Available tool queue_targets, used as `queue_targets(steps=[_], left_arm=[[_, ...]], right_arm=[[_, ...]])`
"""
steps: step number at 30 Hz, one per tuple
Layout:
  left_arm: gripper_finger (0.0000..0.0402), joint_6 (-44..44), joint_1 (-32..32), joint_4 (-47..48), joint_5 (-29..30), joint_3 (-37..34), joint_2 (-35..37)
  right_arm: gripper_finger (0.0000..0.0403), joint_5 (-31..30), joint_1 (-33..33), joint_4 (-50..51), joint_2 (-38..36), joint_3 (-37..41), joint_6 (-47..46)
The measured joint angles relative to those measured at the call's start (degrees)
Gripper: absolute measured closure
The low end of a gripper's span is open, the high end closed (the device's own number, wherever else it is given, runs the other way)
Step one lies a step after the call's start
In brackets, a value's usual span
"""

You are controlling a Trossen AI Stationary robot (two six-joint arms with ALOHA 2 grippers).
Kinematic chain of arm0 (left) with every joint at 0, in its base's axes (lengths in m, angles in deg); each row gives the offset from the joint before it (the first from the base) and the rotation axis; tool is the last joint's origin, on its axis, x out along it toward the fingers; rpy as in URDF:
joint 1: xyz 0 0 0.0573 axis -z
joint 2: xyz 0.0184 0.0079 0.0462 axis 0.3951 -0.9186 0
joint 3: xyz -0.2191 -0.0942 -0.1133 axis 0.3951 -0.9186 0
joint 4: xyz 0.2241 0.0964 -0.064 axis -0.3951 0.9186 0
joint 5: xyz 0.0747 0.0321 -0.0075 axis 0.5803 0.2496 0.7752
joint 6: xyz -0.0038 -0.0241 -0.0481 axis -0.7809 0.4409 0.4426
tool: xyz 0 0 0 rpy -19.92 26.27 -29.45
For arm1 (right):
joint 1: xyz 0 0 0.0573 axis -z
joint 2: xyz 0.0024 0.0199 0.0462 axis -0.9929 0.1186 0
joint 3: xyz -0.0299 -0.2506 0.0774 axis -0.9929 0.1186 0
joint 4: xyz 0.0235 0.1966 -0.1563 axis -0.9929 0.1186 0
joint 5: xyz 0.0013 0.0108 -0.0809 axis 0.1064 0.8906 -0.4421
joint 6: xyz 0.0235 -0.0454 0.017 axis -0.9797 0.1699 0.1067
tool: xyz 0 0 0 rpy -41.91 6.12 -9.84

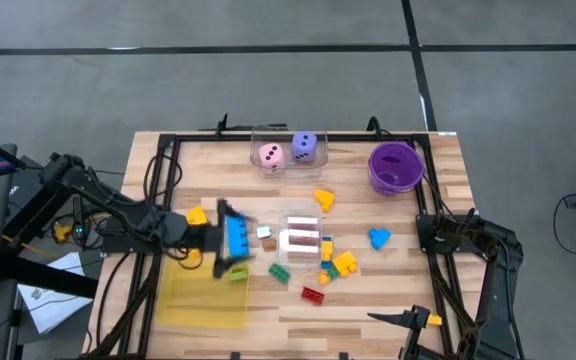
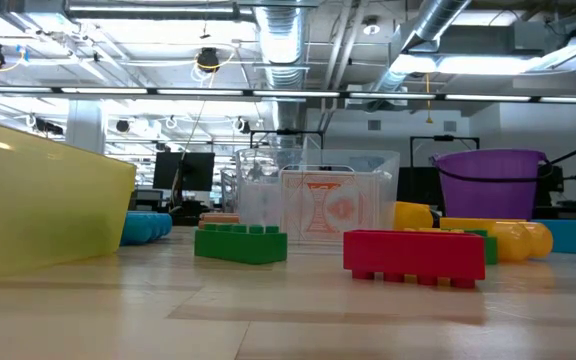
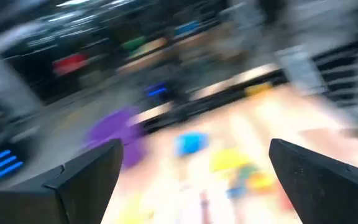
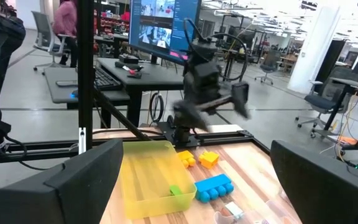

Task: Pick & Place Toys
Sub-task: Put the brown game piece into the yellow bin

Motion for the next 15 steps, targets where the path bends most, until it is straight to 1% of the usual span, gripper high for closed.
queue_targets(steps=[1,2,3,6,13,15], left_arm=[[0.0002,-0.07,0.01,0.94,4.15,0.06,0.05],[0.0002,-0.11,-0.06,2.37,6.97,0.06,0.05],[0.0002,-0.13,-0.26,3.87,8.36,0.04,0.03],[0.0002,-0.13,-0.71,5.76,8.53,0.02,-0.01],[0.0003,0.01,-0.74,6.35,8.55,0.02,-0.01],[0.0006,2.45,-1.26,6.36,8.50,0.04,-0.24]], right_arm=[[0.0003,0.03,0.00,0.02,0.00,0.00,0.00],[0.0003,0.06,0.00,0.02,0.00,0.00,0.00],[0.0003,0.06,0.00,0.02,0.00,0.00,0.00],[0.0003,0.12,0.00,0.06,0.00,0.00,0.02],[0.0003,0.30,0.00,0.17,0.00,0.00,0.02],[0.0003,0.51,0.00,0.24,0.00,0.00,0.02]])
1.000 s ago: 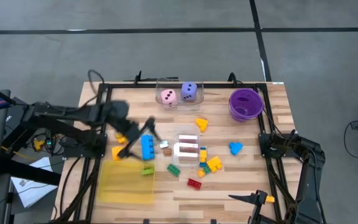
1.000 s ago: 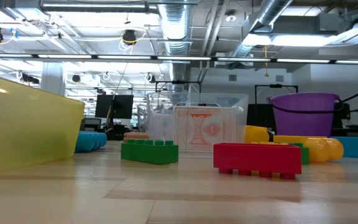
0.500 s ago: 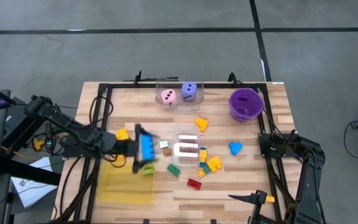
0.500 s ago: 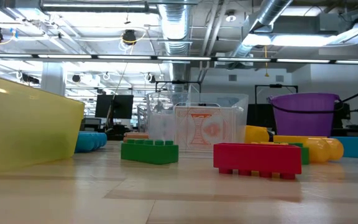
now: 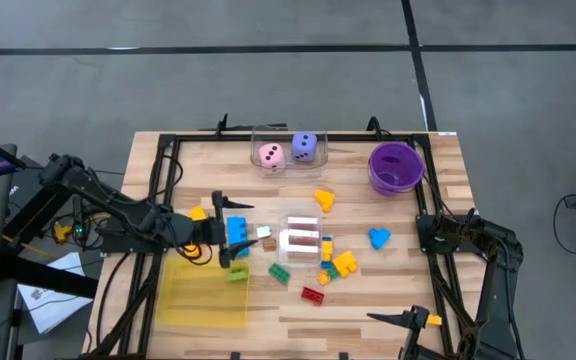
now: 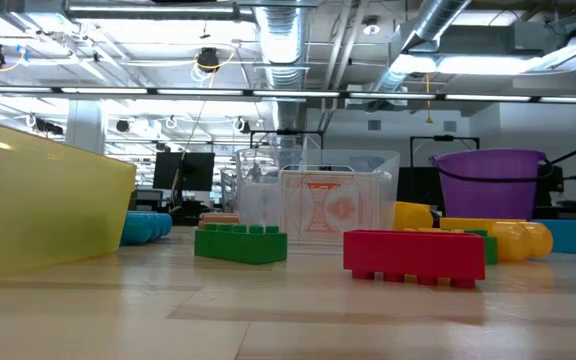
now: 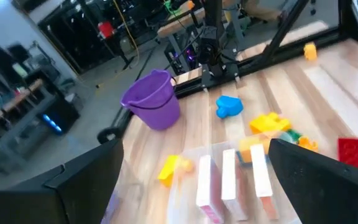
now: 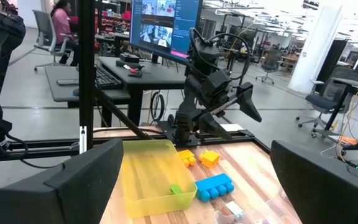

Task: Pick & Place Toys
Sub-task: Put the brown game piece into the yellow bin

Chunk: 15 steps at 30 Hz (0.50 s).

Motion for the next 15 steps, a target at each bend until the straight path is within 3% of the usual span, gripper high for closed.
queue_targets(steps=[5,11,15], left_arm=[[0.0026,9.50,-5.33,4.62,-3.97,0.02,-2.39],[0.0050,13.29,-13.51,7.16,-20.12,0.14,-8.76],[0.0050,14.54,-16.72,9.39,-25.29,2.69,-15.20]], right_arm=[[0.0003,0.42,0.27,0.15,0.00,0.00,0.00],[0.0003,1.67,0.57,0.19,0.00,-0.01,0.06],[0.0003,2.71,0.59,0.19,0.00,-0.02,0.09]])
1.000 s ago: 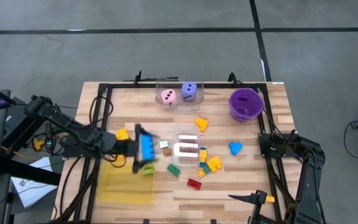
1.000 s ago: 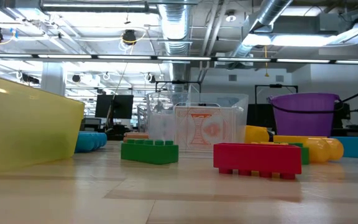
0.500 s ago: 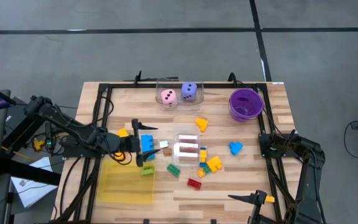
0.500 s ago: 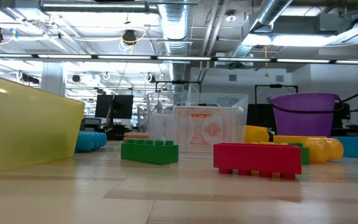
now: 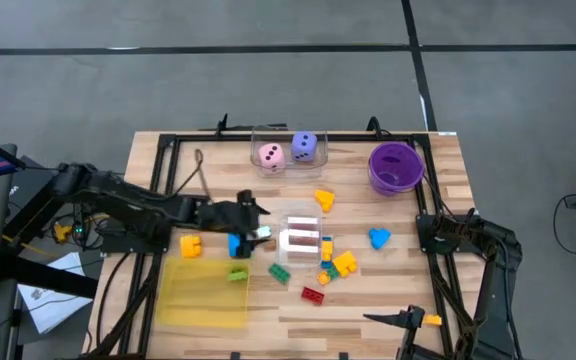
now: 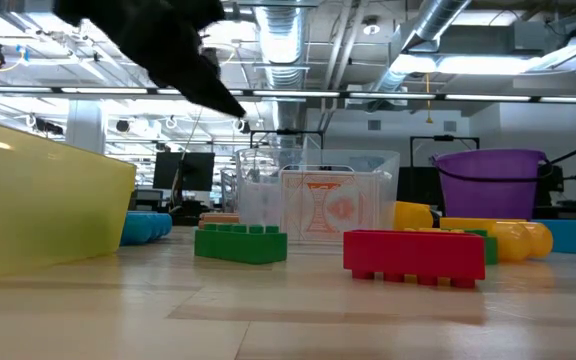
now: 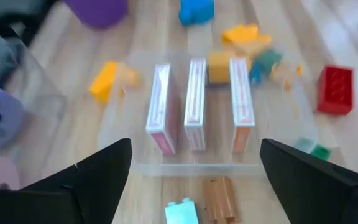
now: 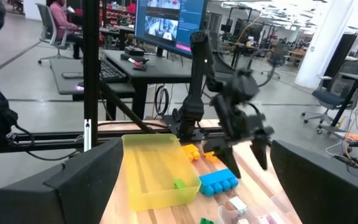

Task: Pick & Place Toys
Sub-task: Put the brown game piece into the yellow bin

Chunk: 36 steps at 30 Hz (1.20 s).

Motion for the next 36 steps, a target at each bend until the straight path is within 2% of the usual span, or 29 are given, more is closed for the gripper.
queue_targets(steps=[2,6,10,21,36], left_arm=[[0.0047,0.97,-0.59,3.51,-2.01,2.93,-3.54],[0.0037,1.24,-0.21,18.47,-3.45,10.14,-10.26],[0.0032,2.44,1.19,24.12,-3.81,15.09,-15.65],[0.0034,8.54,2.08,24.49,-3.78,17.20,-21.25],[0.0042,8.85,0.29,22.83,-3.79,17.07,-24.21]], right_arm=[[0.0003,0.18,0.00,0.01,0.00,0.01,0.00],[0.0003,-0.07,-0.65,-0.01,0.00,0.02,0.05],[0.0003,-1.20,-0.85,-0.03,0.00,0.00,0.09],[0.0003,-1.18,-0.88,0.02,0.00,0.00,0.03],[0.0003,-1.18,-1.15,-0.01,0.00,0.00,0.24]])
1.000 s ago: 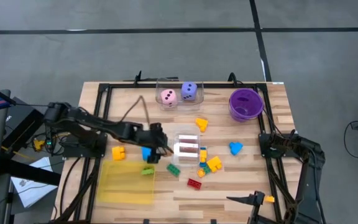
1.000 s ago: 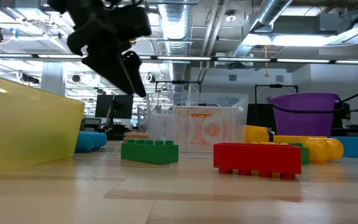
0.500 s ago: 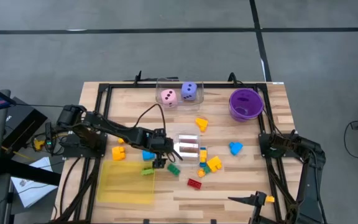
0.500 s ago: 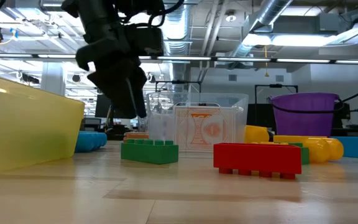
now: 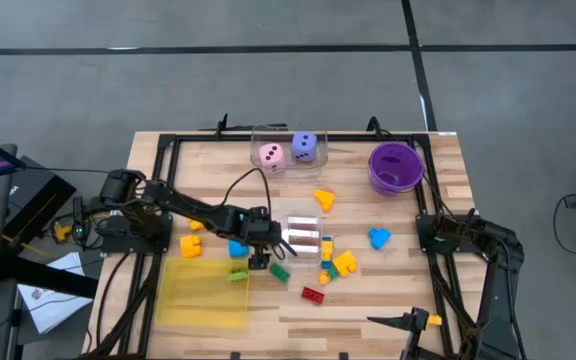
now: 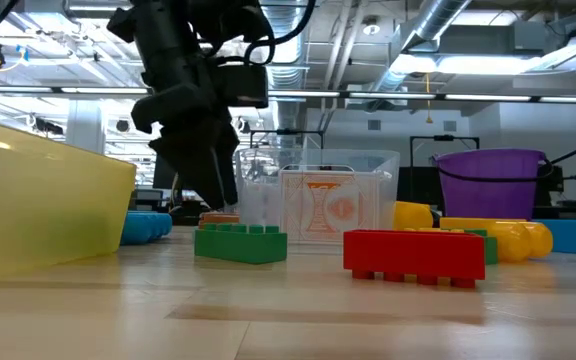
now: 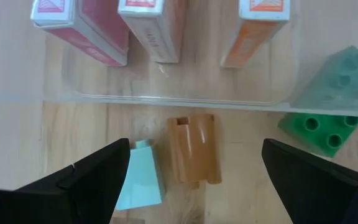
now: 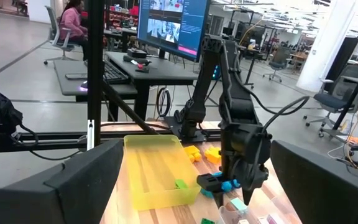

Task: Pick & Place Toys
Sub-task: Put the brown game piece into the yellow bin

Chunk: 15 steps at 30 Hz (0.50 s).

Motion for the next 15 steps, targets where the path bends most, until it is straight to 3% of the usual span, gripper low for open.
queue_targets(steps=[15], left_arm=[[0.0058,0.21,-0.64,-1.78,-2.34,-0.01,-5.75]], right_arm=[[0.0003,0.00,-0.37,-0.04,-0.02,0.00,0.14]])
